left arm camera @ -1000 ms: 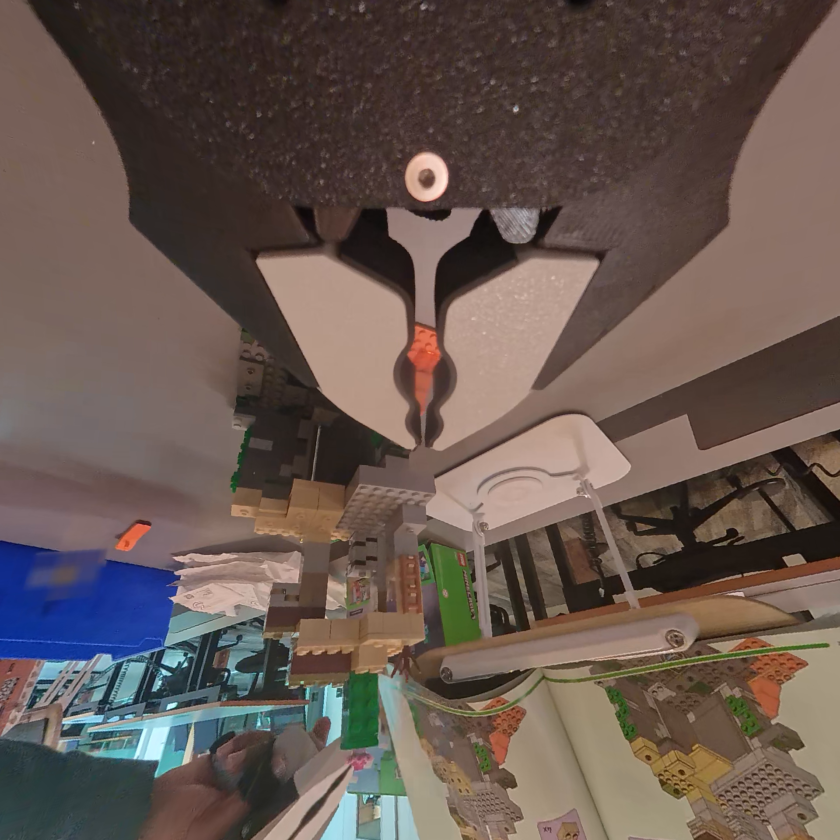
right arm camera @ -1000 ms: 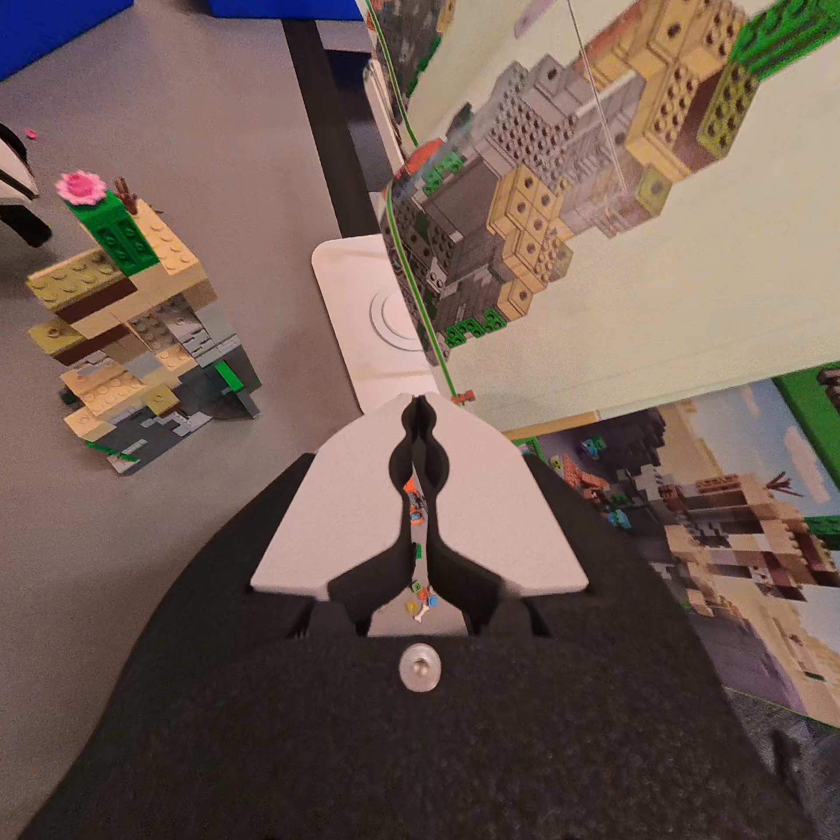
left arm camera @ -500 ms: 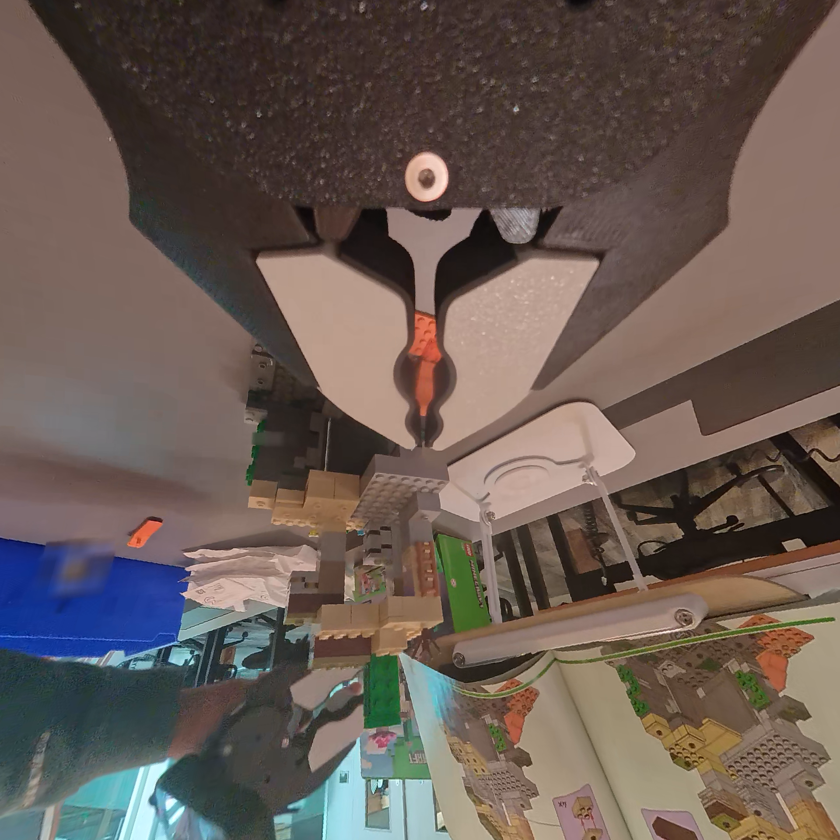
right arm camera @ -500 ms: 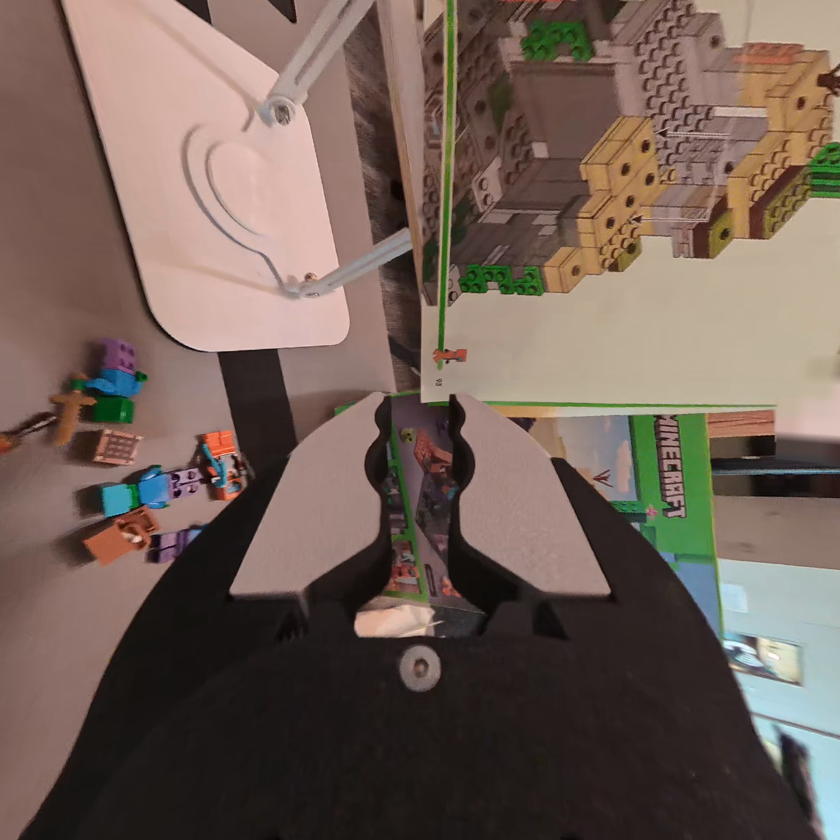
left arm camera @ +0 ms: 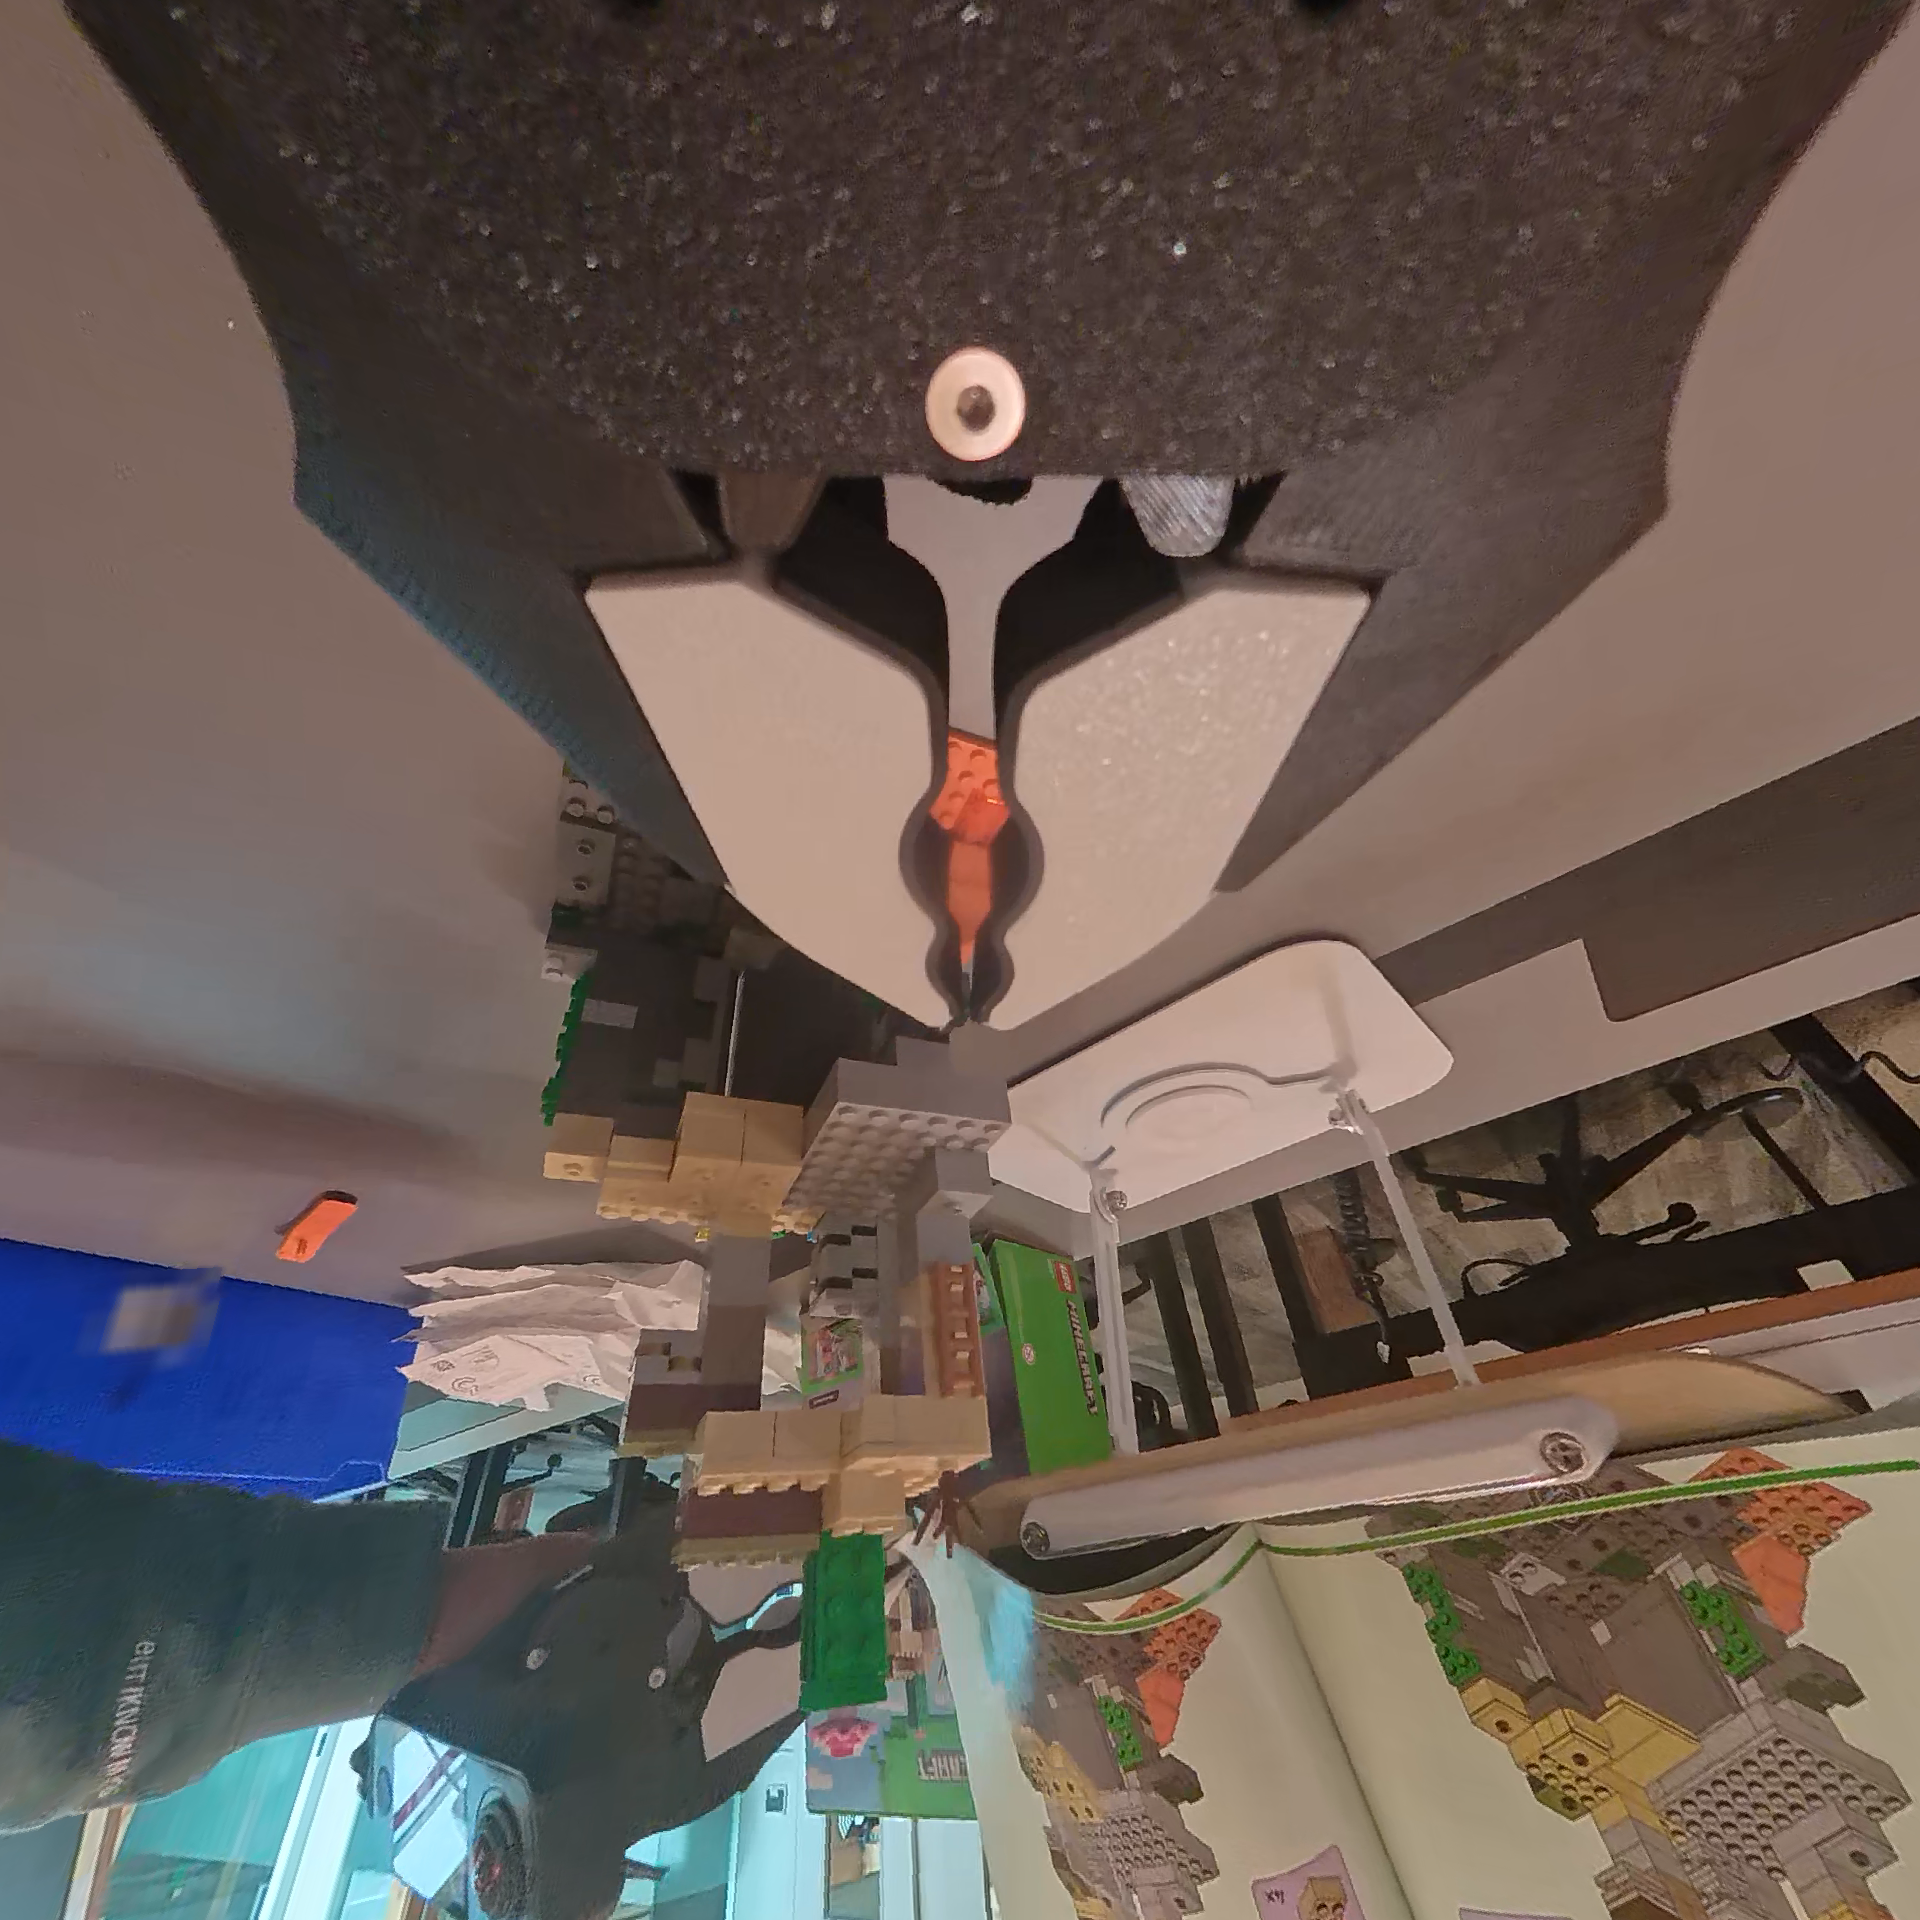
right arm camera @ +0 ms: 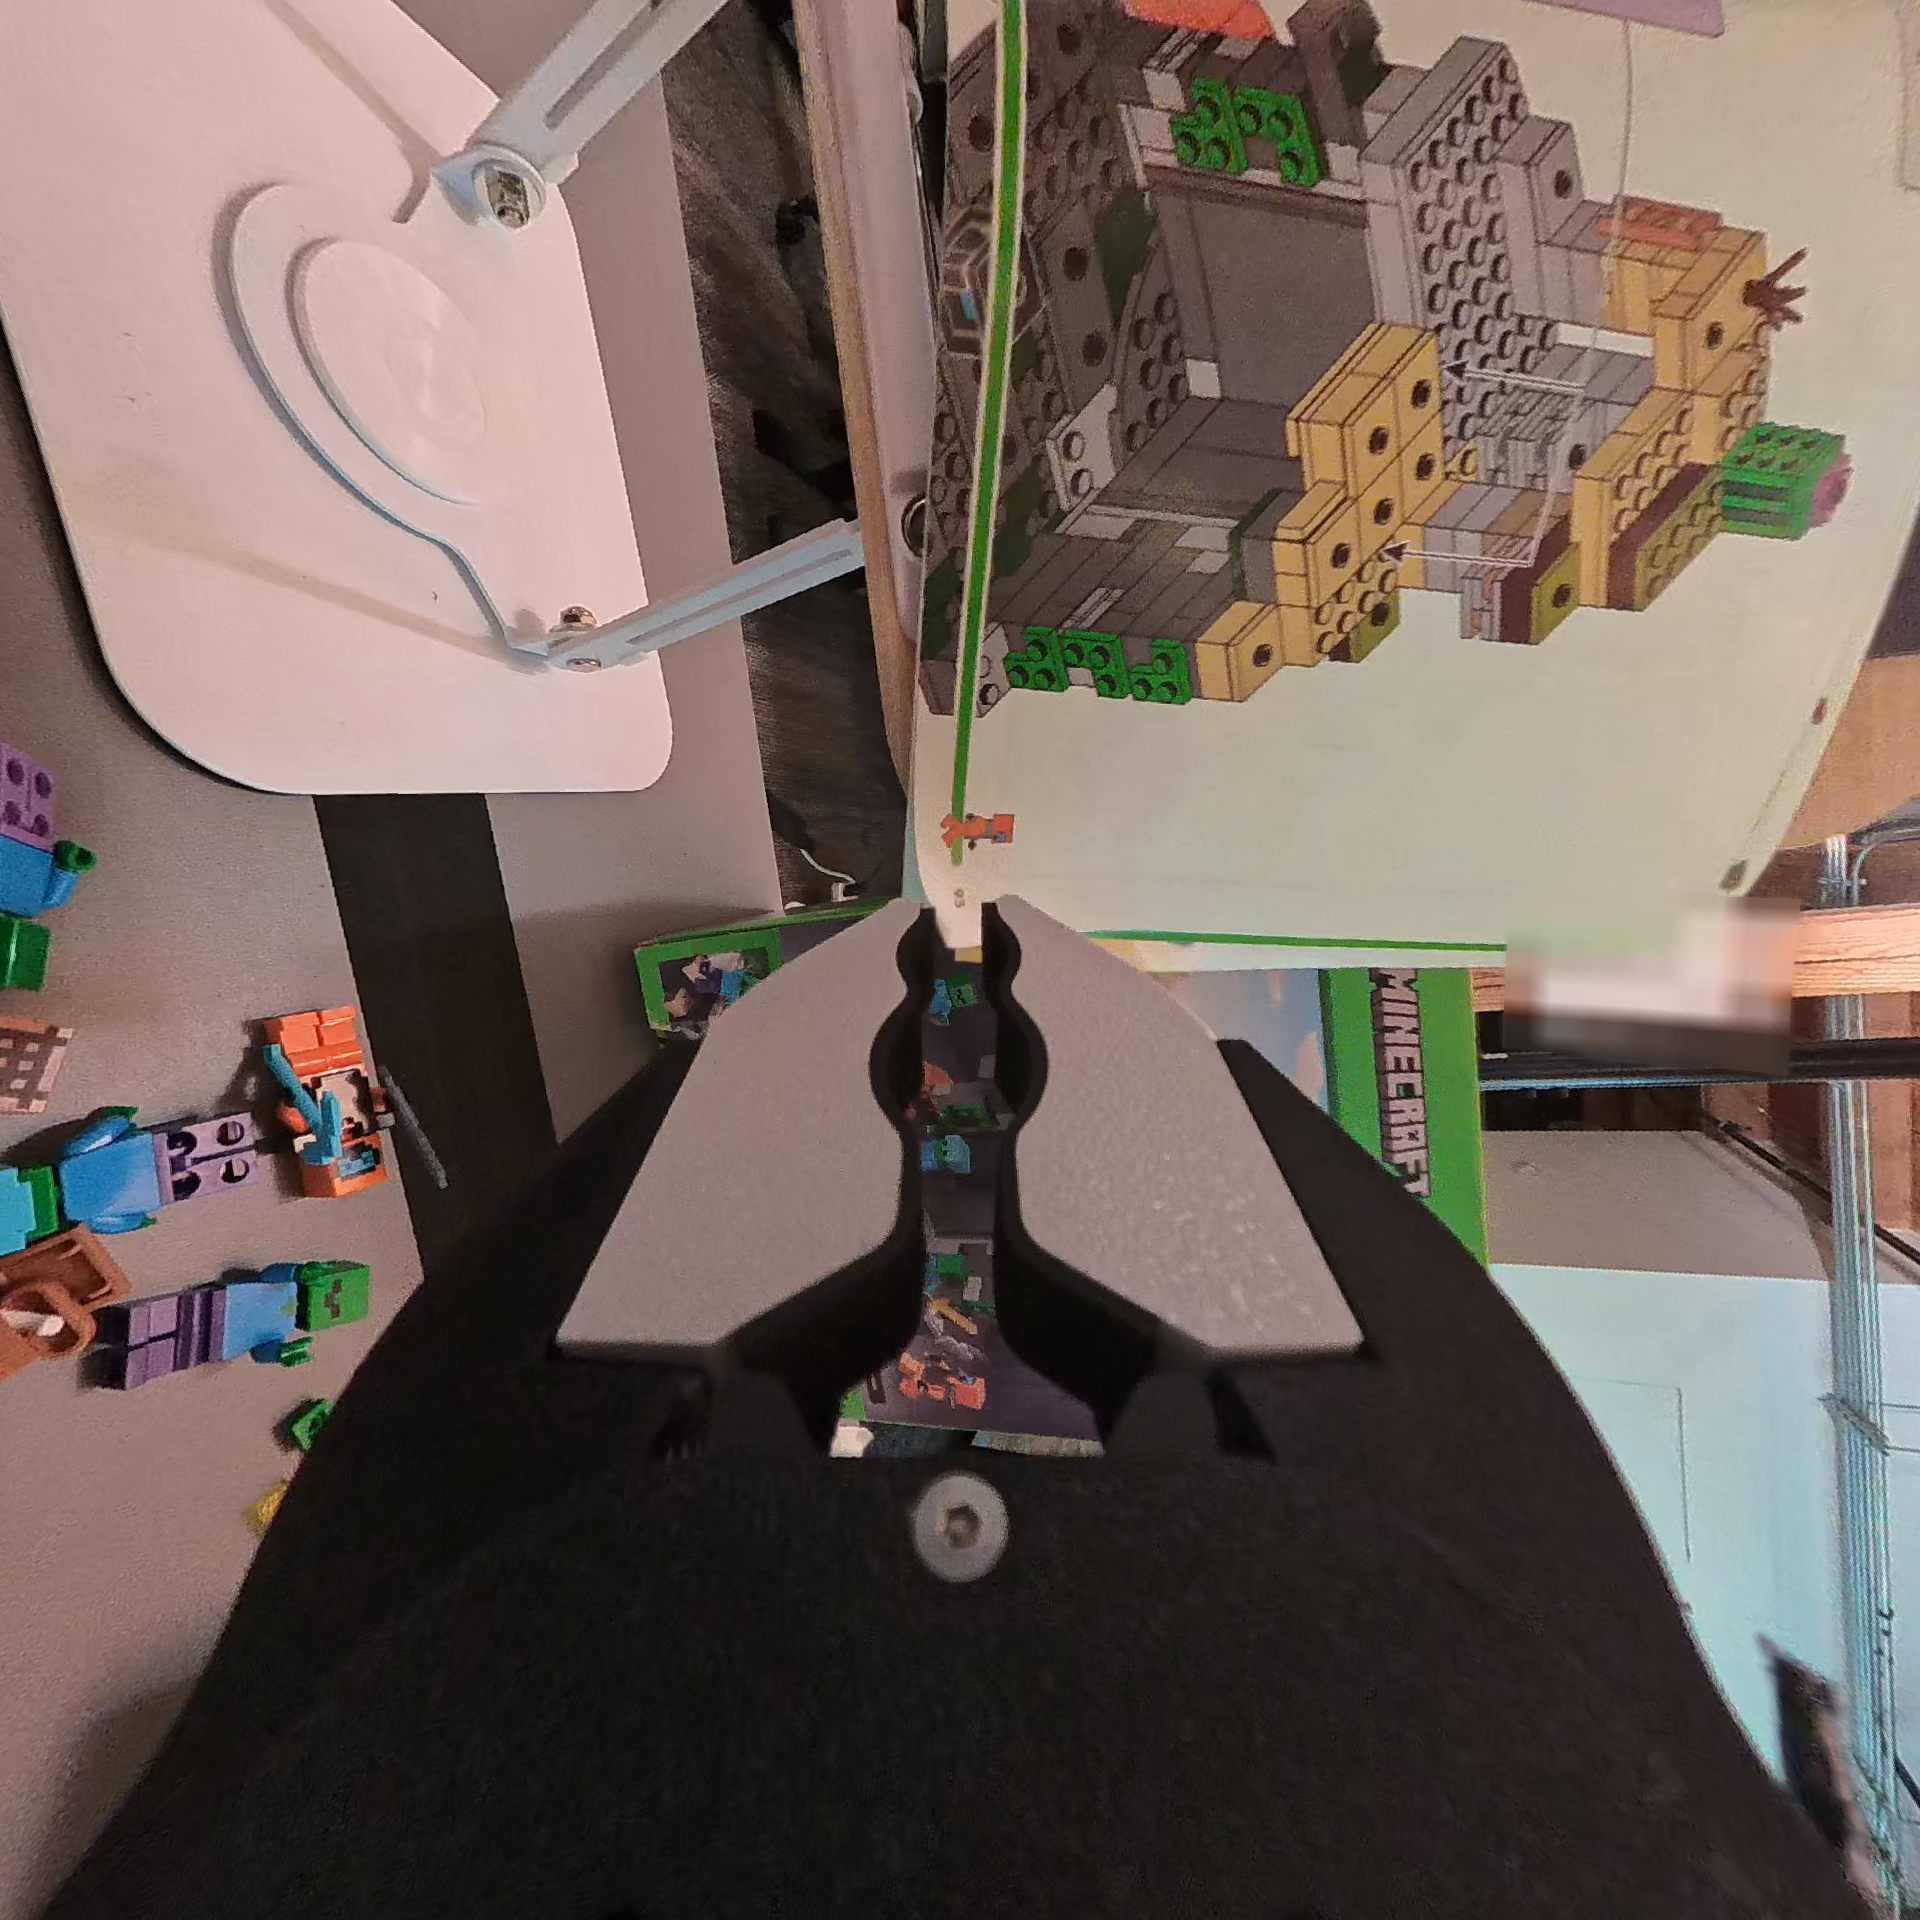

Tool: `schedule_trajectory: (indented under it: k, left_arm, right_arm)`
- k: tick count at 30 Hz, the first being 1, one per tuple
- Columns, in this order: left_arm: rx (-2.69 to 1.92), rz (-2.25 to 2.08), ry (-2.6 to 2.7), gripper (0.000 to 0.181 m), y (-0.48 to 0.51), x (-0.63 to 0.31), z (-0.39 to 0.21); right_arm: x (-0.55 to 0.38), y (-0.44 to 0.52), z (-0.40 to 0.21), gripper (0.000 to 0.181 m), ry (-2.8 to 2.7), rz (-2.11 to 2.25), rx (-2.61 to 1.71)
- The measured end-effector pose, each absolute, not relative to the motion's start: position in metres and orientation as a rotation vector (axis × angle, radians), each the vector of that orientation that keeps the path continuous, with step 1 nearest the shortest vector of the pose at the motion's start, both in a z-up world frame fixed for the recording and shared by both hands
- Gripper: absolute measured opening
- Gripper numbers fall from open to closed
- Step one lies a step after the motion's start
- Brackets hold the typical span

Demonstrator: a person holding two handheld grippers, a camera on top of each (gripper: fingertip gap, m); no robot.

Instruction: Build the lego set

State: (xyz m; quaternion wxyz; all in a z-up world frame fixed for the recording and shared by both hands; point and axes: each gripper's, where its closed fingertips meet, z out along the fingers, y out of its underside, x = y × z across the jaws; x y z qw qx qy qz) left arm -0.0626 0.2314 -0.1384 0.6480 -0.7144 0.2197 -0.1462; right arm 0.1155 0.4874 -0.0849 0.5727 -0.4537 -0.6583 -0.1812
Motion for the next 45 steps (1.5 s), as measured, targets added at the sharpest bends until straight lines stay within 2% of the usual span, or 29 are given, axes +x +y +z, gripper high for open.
schedule_trajectory:
  k: [14, 16, 19, 30, 36, 45]
  left_arm:
    - [-1.621, -0.331, 0.506, 0.001, 0.230, -0.061, -0.137]
    - [-1.620, -0.332, 0.505, 0.001, 0.230, -0.061, -0.137]
    - [-1.619, -0.331, 0.504, 0.001, 0.230, -0.062, -0.136]
    - [-1.604, -0.334, 0.507, 0.001, 0.228, -0.060, -0.131]
    - [-1.595, -0.339, 0.515, 0.001, 0.227, -0.055, -0.128]
    - [-1.585, -0.333, 0.526, 0.000, 0.224, -0.053, -0.127]
  right_arm:
    - [0.114, 0.489, -0.088, 0.006, -1.603, -0.534, -0.995]
    - [0.114, 0.489, -0.088, 0.000, -1.621, -0.584, -0.955]
    - [0.117, 0.491, -0.088, 0.000, -1.655, -0.660, -0.918]
    - [0.117, 0.448, -0.033, 0.000, -1.582, -0.595, -0.872]
    - [0.059, 0.395, 0.007, 0.000, -1.546, -0.502, -0.702]
    - [-0.065, 0.383, 0.003, 0.000, -1.651, -0.486, -0.499]
